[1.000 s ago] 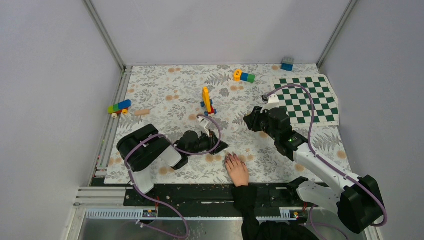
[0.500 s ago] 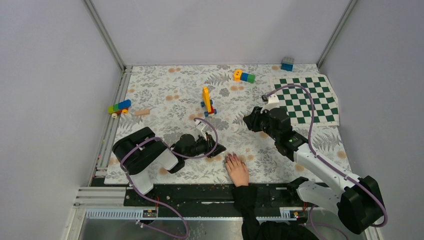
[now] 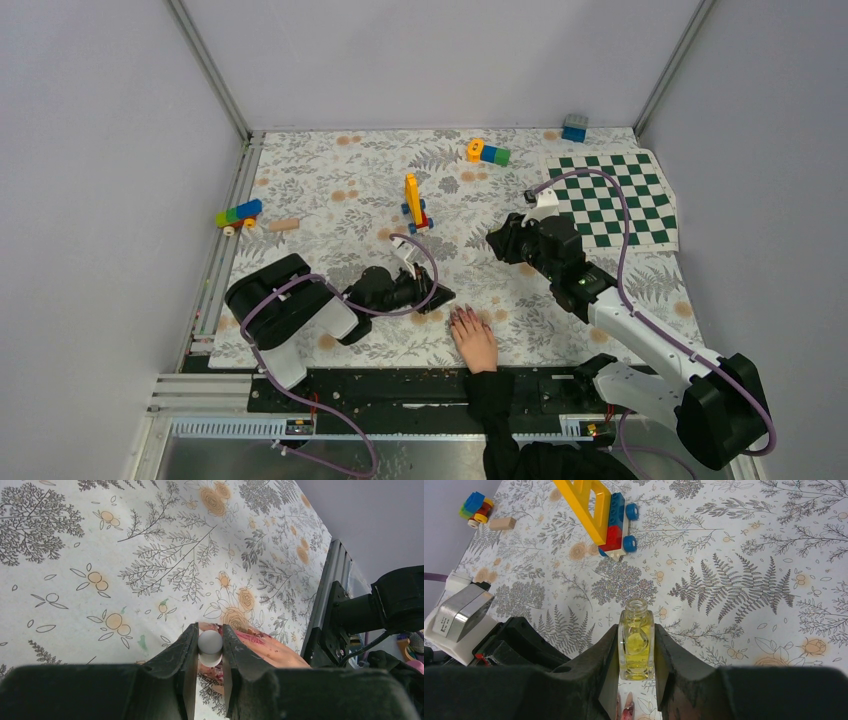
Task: Paint the nails
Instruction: Paint the nail polish on the nail.
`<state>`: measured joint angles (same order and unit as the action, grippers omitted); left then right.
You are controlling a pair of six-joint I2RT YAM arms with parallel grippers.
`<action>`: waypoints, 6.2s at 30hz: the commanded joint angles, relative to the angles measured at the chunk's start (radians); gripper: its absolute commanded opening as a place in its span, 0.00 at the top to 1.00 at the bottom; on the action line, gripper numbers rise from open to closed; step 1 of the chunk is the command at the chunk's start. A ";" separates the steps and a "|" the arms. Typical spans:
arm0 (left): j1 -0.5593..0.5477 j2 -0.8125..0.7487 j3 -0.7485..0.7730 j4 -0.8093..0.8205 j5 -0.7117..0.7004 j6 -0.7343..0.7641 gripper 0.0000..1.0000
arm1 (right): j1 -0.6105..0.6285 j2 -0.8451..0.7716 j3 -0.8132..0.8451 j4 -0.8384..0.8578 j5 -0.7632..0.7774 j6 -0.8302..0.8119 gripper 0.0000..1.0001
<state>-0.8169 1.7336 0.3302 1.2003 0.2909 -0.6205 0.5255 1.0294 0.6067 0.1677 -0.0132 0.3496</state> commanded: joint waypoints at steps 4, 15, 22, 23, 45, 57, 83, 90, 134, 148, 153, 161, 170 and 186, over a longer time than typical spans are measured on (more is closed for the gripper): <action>-0.006 0.003 0.037 0.058 0.006 0.018 1.00 | -0.009 -0.011 0.041 0.023 -0.008 0.008 1.00; -0.006 0.030 0.036 0.059 0.013 0.024 1.00 | -0.010 -0.003 0.044 0.021 -0.008 0.005 1.00; -0.007 0.038 0.036 0.055 0.010 0.029 1.00 | -0.009 0.003 0.044 0.024 -0.008 0.004 1.00; -0.006 0.039 0.036 0.053 0.010 0.032 1.00 | -0.009 0.003 0.043 0.024 -0.009 0.004 1.00; -0.006 0.066 0.039 0.039 -0.003 0.050 1.00 | -0.009 0.002 0.039 0.023 -0.004 0.006 1.00; -0.007 0.083 0.049 0.028 -0.011 0.060 1.00 | -0.009 0.009 0.040 0.030 -0.007 0.007 1.00; -0.005 0.080 0.083 0.024 -0.034 0.063 1.00 | -0.010 0.017 0.038 0.036 -0.011 0.009 1.00; -0.005 0.047 0.066 0.027 -0.052 0.070 1.00 | -0.010 0.020 0.040 0.036 -0.012 0.009 1.00; -0.039 -0.010 0.017 0.046 -0.041 0.045 1.00 | -0.009 -0.006 0.029 0.016 -0.021 0.014 1.00; -0.039 0.019 0.031 0.045 -0.037 0.053 1.00 | -0.009 0.004 0.030 0.019 -0.021 0.014 1.00; -0.038 0.026 0.035 0.046 -0.035 0.056 1.00 | -0.009 0.006 0.032 0.019 -0.021 0.013 1.00; -0.037 0.032 0.039 0.039 -0.040 0.064 1.00 | -0.009 0.018 0.034 0.023 -0.024 0.014 1.00; -0.030 0.044 0.041 0.040 -0.042 0.064 1.00 | -0.009 0.030 0.041 0.023 -0.026 0.013 1.00; -0.018 0.072 0.053 0.048 -0.035 0.064 1.00 | -0.009 0.038 0.046 0.024 -0.027 0.013 1.00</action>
<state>-0.8402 1.7908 0.3603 1.1801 0.2565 -0.5728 0.5251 1.0653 0.6067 0.1661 -0.0216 0.3569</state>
